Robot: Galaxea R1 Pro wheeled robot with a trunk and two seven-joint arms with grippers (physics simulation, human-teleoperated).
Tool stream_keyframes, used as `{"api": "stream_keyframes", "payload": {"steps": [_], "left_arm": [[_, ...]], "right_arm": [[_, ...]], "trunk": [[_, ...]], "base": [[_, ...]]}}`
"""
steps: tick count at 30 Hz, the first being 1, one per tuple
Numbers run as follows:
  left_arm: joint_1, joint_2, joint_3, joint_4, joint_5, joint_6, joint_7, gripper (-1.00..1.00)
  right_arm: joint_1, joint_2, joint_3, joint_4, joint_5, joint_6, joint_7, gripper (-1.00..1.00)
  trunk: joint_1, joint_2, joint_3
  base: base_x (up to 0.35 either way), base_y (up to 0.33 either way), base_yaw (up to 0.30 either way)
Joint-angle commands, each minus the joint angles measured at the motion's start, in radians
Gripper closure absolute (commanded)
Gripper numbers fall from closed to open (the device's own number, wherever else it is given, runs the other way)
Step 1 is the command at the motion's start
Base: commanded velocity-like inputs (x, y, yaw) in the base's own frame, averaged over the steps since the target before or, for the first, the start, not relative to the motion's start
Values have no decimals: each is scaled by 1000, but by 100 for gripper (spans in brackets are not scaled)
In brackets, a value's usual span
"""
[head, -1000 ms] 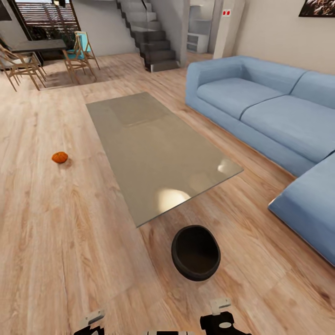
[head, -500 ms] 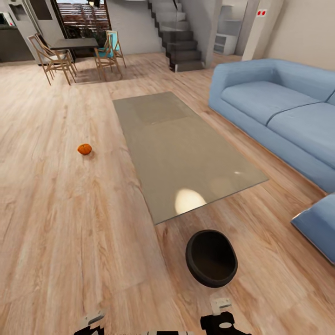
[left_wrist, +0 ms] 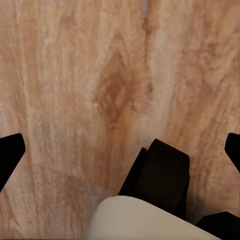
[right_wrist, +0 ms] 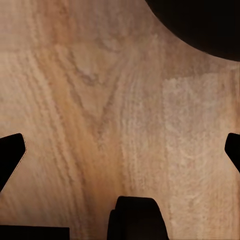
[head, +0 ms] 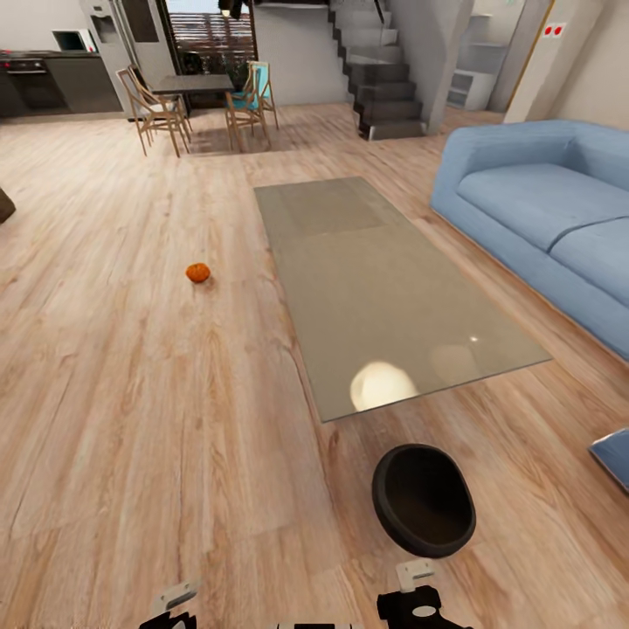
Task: Place each of the two pumpkins and all three candles from the living room inside a cabinet in the living room (use any cabinet), then make sure every cabinet is closed, and position the cauldron so it is next to a table in the living room.
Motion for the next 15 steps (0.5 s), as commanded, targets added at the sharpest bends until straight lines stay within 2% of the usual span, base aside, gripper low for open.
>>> {"api": "stream_keyframes", "payload": {"steps": [1, 15], "left_arm": [[0, 0, 0, 0, 0, 0, 0, -100], [0, 1, 0, 1, 2, 0, 1, -100]], "right_arm": [[0, 0, 0, 0, 0, 0, 0, -100], [0, 1, 0, 1, -1, 0, 0, -100]], "trunk": [[0, 0, 1], [0, 0, 17]], "base": [[0, 0, 226], [0, 0, 225]]}}
